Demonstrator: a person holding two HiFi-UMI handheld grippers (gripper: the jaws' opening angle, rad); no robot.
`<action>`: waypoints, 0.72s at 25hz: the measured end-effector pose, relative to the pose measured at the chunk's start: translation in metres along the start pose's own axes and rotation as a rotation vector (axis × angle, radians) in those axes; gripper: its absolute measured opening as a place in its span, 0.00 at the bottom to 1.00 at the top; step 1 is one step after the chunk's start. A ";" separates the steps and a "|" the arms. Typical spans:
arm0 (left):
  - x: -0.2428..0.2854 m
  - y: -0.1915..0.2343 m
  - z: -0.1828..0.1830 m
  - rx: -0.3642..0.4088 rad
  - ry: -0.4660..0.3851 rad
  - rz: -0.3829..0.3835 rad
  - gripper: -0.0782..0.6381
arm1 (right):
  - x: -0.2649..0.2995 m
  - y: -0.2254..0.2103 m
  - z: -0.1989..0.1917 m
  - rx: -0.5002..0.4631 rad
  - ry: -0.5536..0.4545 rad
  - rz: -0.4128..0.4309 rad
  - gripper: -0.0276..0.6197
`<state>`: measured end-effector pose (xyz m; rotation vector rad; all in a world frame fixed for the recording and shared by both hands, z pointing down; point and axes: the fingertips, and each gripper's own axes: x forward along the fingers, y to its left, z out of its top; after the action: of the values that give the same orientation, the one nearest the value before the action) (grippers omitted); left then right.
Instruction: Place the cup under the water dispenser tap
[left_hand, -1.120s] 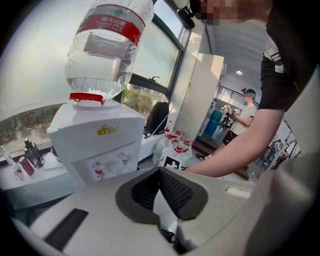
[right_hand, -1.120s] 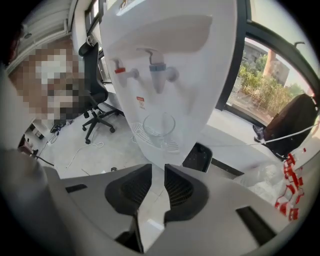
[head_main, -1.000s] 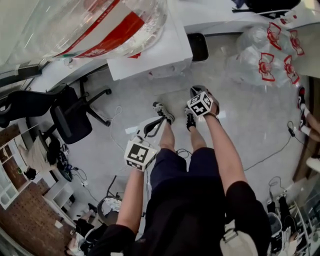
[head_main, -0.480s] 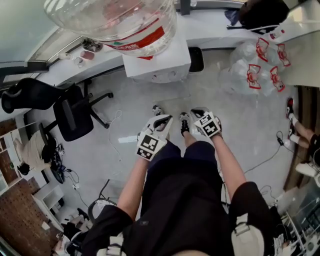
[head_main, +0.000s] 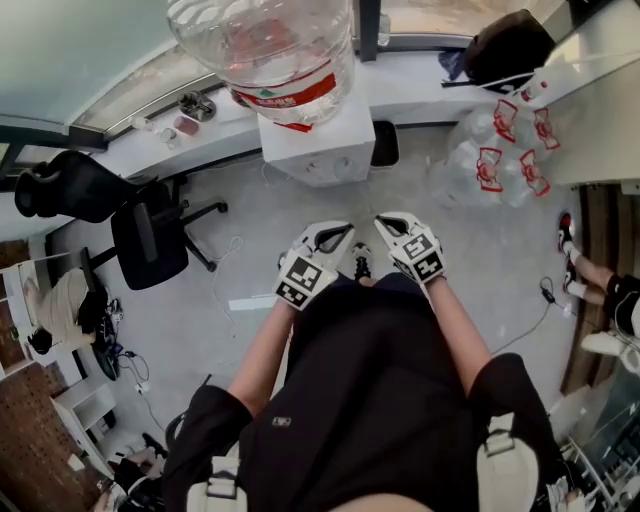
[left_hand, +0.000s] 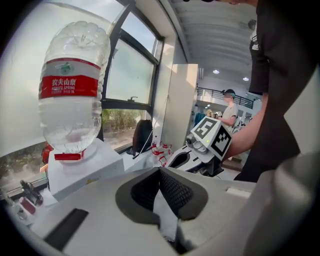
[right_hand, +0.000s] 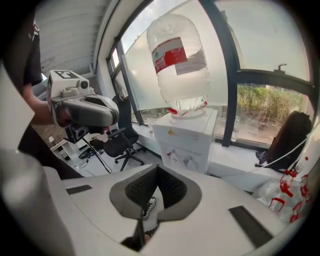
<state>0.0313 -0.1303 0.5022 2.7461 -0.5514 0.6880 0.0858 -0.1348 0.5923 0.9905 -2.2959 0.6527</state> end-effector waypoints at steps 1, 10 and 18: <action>-0.002 0.003 0.008 0.003 -0.015 0.003 0.11 | -0.007 -0.002 0.012 -0.018 -0.020 -0.006 0.04; -0.017 0.027 0.030 -0.058 -0.099 0.057 0.11 | -0.037 0.006 0.067 -0.131 -0.095 0.002 0.04; -0.020 0.035 0.032 -0.085 -0.107 0.092 0.11 | -0.033 0.012 0.072 -0.173 -0.092 0.023 0.04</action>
<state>0.0132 -0.1661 0.4707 2.7040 -0.7178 0.5272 0.0747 -0.1558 0.5156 0.9306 -2.4010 0.4169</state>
